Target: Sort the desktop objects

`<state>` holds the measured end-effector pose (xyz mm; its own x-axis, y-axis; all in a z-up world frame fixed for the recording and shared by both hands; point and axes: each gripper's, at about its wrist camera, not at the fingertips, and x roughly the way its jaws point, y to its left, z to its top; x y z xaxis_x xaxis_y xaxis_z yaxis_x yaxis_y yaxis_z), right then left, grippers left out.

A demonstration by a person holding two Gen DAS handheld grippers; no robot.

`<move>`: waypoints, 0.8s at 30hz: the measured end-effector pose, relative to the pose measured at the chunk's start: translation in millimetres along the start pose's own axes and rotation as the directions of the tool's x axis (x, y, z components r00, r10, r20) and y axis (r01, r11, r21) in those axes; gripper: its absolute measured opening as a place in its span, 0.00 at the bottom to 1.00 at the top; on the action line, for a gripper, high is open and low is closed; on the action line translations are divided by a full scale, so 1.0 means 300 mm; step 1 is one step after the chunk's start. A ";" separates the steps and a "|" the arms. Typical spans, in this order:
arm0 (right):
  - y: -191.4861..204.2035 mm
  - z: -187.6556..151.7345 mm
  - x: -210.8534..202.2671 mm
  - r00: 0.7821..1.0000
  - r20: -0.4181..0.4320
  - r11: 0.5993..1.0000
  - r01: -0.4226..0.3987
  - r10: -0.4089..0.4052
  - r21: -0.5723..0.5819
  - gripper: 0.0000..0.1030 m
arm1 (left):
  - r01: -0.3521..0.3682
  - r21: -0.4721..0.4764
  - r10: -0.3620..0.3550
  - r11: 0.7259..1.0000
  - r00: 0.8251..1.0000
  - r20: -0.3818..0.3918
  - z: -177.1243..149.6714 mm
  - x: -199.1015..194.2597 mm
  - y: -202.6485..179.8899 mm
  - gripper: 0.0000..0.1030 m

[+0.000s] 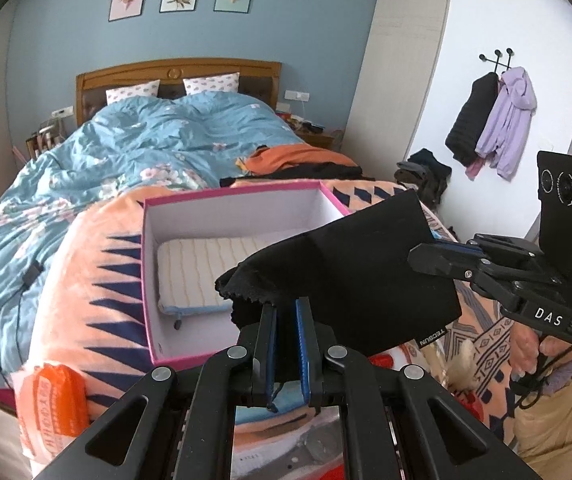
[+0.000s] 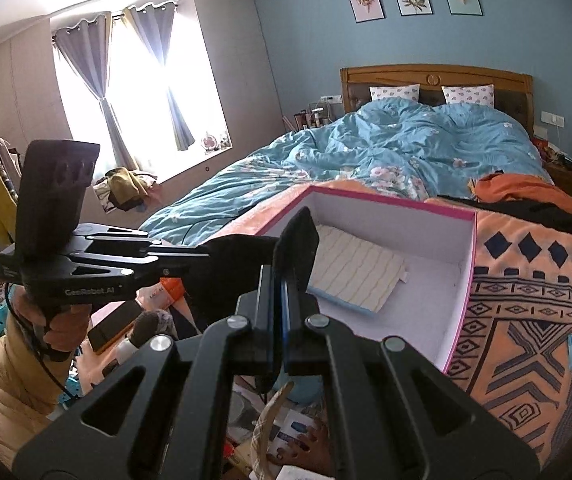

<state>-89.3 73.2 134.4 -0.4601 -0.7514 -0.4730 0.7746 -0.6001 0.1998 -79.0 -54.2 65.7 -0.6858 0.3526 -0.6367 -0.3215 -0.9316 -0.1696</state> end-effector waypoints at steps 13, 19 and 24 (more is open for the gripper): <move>0.025 0.096 0.020 0.999 0.032 0.998 0.007 -0.005 -0.059 0.04 | -0.060 0.043 0.057 0.997 0.997 0.049 0.103 -0.035 -0.017 0.08; 0.011 0.134 0.061 0.999 0.027 0.998 0.020 -0.019 -0.066 0.04 | -0.086 0.060 0.082 0.994 0.994 0.067 0.158 -0.031 -0.016 0.08; -0.004 0.166 0.096 0.999 0.024 0.997 0.028 -0.026 -0.066 0.04 | -0.111 0.062 0.106 0.992 0.992 0.070 0.195 -0.010 0.000 0.08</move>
<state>-125.1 38.8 163.3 -0.4907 -0.7416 -0.4574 0.7883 -0.6015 0.1297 -115.3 -50.0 111.6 -0.7599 0.2568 -0.5972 -0.2834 -0.9576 -0.0513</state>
